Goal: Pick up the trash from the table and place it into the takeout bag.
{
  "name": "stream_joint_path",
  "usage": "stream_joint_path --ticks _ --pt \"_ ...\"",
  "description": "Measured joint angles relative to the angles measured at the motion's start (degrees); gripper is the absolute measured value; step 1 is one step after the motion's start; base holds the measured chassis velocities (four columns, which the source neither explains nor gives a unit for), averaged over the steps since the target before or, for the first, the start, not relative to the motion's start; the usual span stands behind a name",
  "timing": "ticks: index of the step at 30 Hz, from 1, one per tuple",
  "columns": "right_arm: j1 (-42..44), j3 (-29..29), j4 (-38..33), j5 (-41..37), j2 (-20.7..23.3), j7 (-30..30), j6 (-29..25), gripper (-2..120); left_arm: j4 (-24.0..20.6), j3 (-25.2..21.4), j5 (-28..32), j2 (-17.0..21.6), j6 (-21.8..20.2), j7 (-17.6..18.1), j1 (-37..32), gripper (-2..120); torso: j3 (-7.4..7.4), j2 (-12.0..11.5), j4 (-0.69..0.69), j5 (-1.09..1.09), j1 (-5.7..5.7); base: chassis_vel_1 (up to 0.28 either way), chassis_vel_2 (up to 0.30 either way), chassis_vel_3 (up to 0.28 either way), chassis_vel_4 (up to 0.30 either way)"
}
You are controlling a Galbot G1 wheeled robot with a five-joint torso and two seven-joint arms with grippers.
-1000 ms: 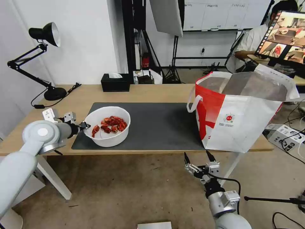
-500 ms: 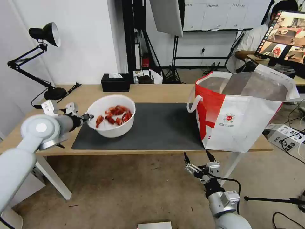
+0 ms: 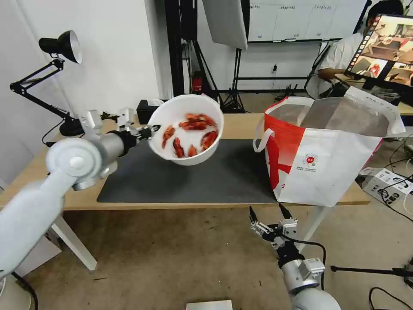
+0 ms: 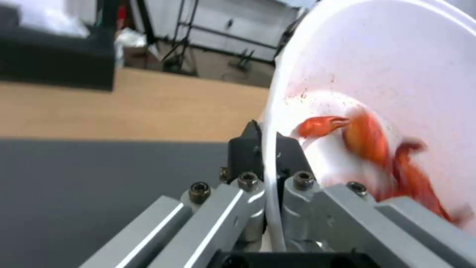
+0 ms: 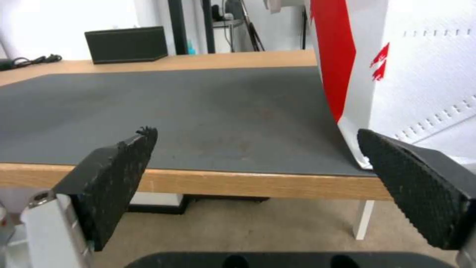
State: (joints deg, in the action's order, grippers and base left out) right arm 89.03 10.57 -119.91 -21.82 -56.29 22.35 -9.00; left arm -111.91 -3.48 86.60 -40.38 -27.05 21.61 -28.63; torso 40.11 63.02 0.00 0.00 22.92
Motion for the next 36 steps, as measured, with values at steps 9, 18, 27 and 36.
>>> stream_joint_path --ticks 9,18,27,36 --pt "0.0 0.0 0.0 0.0 0.0 0.0 0.0 100 1.9 8.1 -1.2 -2.8 0.5 -0.9 8.2 0 0.0 0.0 0.0 0.01 0.0 0.0 0.0 0.0 0.0" --pt "0.0 0.0 0.0 0.0 0.0 0.0 0.0 100 6.2 15.2 -1.1 -8.0 0.8 -0.3 16.0 0 0.0 0.0 0.0 0.02 0.0 0.0 0.0 0.0 0.0" --pt "0.0 0.0 0.0 0.0 0.0 0.0 0.0 100 12.9 20.5 2.8 -15.8 2.4 2.7 27.2 0 0.0 0.0 0.0 0.02 0.0 0.0 0.0 0.0 0.0" --pt "0.0 0.0 0.0 0.0 0.0 0.0 0.0 100 21.5 24.8 4.5 -26.6 4.5 6.0 35.8 0 0.0 0.0 0.0 0.02 0.0 0.0 0.0 0.0 0.0"
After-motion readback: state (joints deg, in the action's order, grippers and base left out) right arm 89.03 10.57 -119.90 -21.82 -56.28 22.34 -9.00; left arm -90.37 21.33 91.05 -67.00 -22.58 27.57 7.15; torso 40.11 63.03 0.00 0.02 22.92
